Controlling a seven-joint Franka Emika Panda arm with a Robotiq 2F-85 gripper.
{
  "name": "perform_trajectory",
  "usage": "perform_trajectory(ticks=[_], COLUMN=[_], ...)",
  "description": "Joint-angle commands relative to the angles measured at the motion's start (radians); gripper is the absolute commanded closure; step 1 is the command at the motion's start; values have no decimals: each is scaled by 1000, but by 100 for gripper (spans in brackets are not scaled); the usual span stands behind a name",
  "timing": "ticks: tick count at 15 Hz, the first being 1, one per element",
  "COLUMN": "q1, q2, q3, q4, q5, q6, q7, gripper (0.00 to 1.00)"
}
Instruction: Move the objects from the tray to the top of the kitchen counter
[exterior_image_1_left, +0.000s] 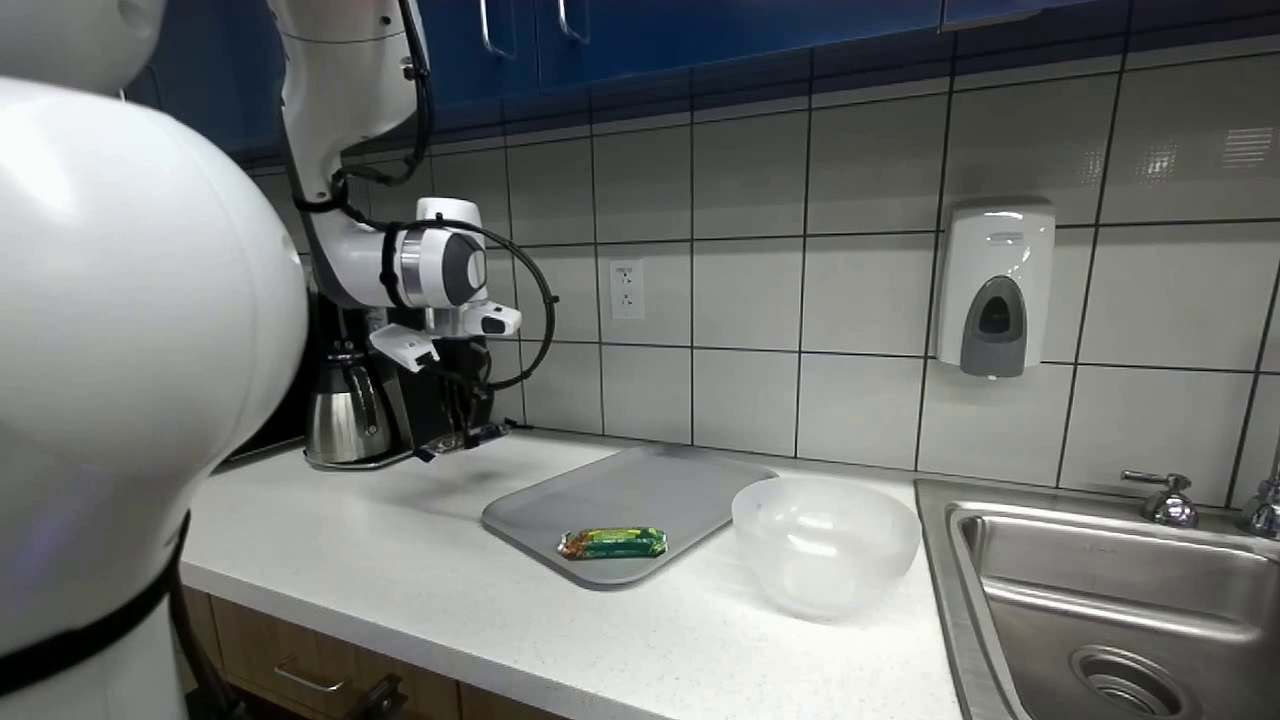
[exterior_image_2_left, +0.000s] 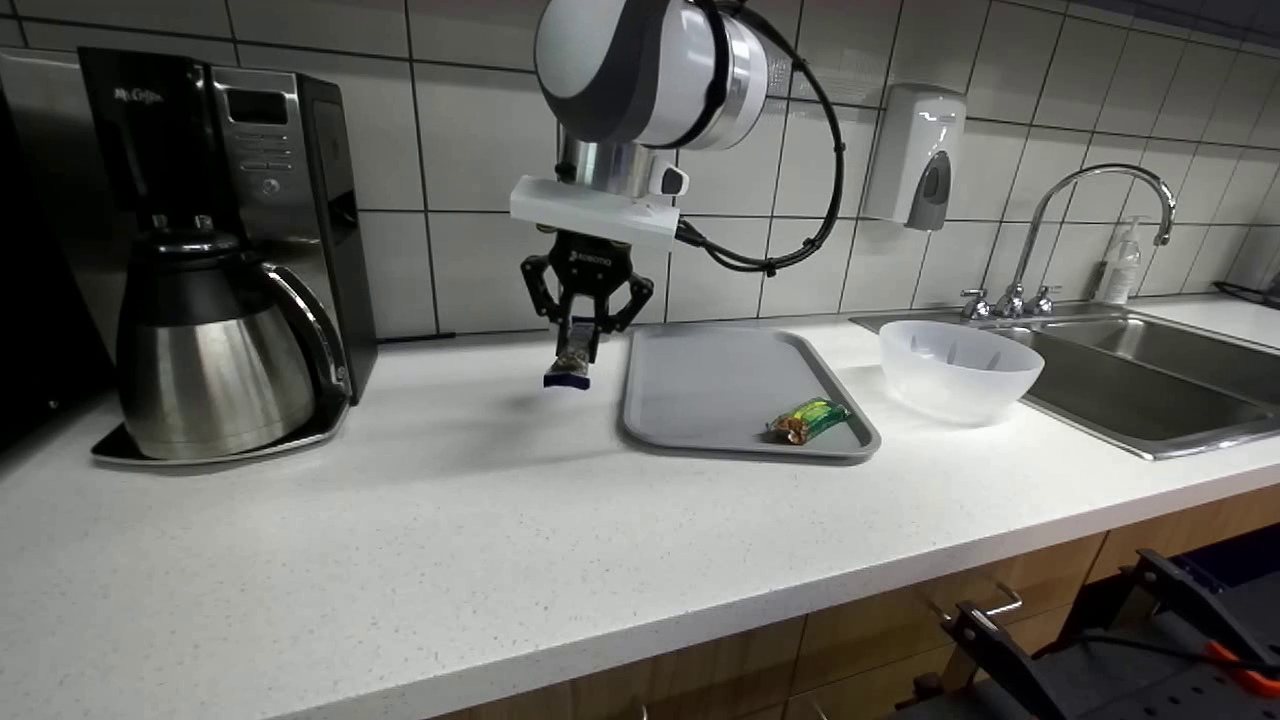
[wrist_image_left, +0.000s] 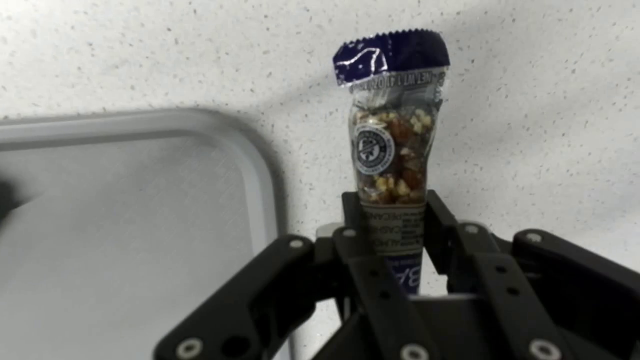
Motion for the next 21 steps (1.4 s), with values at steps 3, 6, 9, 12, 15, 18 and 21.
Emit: perform_trajectory(ticks=[3, 6, 9, 12, 15, 18, 21], q1=[8, 12, 14, 21, 30, 32, 29], q2=[-14, -15, -16, -17, -18, -19, -18], q3=[20, 15, 12, 4, -9, -12, -8], q4=[26, 30, 35, 40, 44, 49, 54], q5=[20, 8, 4, -10, -31, -36, -33], q6=[-71, -92, -114, -134, -146, -172, -196], q7=[-39, -45, -53, -43, -22, -17, -20], gripper=[92, 92, 92, 92, 92, 92, 92])
